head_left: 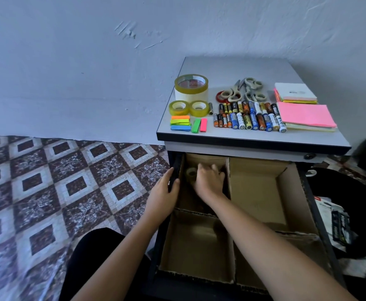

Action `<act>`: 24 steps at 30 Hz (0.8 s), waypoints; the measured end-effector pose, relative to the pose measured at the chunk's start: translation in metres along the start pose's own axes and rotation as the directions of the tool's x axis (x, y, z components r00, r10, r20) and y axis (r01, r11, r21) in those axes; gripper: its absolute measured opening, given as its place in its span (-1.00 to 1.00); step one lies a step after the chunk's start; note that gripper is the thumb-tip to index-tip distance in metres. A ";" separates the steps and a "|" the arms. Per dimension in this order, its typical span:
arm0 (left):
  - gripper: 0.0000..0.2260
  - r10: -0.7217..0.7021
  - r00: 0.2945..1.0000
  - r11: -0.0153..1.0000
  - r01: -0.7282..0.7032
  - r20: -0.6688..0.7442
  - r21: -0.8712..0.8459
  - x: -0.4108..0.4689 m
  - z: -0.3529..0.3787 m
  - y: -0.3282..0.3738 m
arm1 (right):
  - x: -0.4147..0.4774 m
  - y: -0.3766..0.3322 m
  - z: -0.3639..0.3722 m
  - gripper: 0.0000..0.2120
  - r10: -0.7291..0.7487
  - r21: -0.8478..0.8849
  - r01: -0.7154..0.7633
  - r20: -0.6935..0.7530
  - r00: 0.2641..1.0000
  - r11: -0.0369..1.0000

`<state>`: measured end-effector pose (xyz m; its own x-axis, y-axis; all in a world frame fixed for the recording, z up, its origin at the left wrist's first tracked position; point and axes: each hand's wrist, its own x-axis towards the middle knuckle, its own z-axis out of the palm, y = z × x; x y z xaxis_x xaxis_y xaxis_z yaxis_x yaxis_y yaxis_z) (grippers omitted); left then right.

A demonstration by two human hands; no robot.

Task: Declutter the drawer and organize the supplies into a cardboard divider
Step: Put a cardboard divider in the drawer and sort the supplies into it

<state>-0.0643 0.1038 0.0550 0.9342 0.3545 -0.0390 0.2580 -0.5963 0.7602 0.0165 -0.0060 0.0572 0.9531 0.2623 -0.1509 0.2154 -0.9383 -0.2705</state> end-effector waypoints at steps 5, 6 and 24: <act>-0.56 0.010 1.000 1.000 -0.011 -0.005 -0.010 0.001 0.001 -0.003 | 0.003 -0.001 0.004 -0.60 -0.033 -0.102 0.028 -0.046 0.998 0.994; -0.56 0.014 1.000 1.000 -0.014 -0.001 -0.009 0.001 0.001 -0.004 | 0.003 -0.001 0.003 -0.58 -0.034 -0.108 0.030 -0.031 0.999 0.994; -0.56 0.244 0.966 0.943 -0.215 -0.085 0.255 0.103 -0.103 0.122 | 0.009 -0.014 -0.184 -0.72 -0.210 0.282 0.316 -0.348 0.914 0.906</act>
<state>0.0385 0.1419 0.2110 0.9447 0.2581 0.2024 0.1049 -0.8223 0.5593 0.0614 -0.0321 0.2346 0.8995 0.3585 0.2497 0.4361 -0.7036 -0.5611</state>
